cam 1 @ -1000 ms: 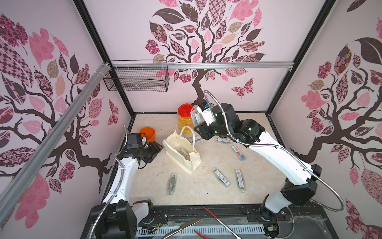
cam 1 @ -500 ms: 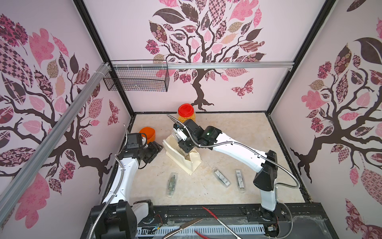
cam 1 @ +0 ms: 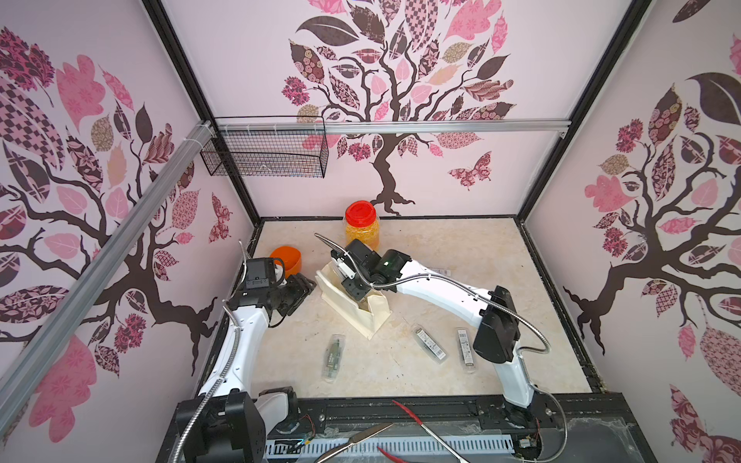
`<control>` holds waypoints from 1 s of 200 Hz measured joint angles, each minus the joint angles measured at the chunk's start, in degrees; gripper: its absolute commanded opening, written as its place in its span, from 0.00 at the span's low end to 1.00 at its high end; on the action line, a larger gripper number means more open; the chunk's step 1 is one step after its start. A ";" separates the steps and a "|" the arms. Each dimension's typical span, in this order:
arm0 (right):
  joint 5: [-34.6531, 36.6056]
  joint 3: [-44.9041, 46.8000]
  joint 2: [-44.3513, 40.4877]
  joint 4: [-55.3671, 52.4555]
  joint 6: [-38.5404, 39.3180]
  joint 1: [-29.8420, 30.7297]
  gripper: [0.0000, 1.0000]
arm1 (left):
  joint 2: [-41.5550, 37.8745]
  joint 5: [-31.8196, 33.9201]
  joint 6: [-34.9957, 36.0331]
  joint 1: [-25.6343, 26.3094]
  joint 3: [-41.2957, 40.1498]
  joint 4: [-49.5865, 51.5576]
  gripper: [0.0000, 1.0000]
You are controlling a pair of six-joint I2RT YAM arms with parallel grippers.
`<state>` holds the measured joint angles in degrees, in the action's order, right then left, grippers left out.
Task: Put the compass set into the canvas bag
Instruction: Place the compass set in the canvas bag.
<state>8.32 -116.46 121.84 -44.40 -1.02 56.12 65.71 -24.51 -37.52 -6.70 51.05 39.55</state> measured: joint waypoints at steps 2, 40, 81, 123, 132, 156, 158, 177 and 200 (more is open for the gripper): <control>0.07 -0.22 0.26 -0.04 0.00 0.02 0.47 | 0.00 0.00 0.00 0.00 0.00 -0.02 0.68; 0.42 -1.62 4.42 -1.07 -0.09 0.00 0.48 | -0.02 0.35 0.09 0.00 0.00 -0.04 0.68; -0.74 -1.64 6.60 -2.03 -0.26 0.00 0.49 | -0.44 0.59 0.15 0.00 0.00 -0.07 0.68; -2.01 -2.60 8.96 -3.23 -0.46 0.00 0.52 | -0.61 1.01 0.17 0.00 0.00 -0.07 0.68; -2.01 -2.62 9.18 -3.45 -0.48 0.00 0.52 | -0.66 1.09 0.17 0.00 0.00 -0.07 0.68; -2.03 -2.62 9.46 -3.96 -0.52 0.00 0.52 | -0.68 1.11 0.17 0.00 0.00 -0.07 0.68; -2.03 -2.62 9.49 -3.98 -0.50 0.00 0.52 | -0.68 1.11 0.17 0.00 0.00 -0.07 0.68; -2.10 -2.62 9.49 -4.02 -0.66 0.00 0.55 | -0.70 1.11 0.13 0.00 0.00 -0.07 0.68; -2.12 -3.06 9.62 -4.50 -0.70 0.00 0.64 | -0.76 1.16 0.13 0.00 0.00 -0.04 0.68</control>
<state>6.20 -119.52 131.46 -48.90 -1.72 56.12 64.95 -23.35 -37.39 -6.70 51.05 39.51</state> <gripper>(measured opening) 0.596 0.681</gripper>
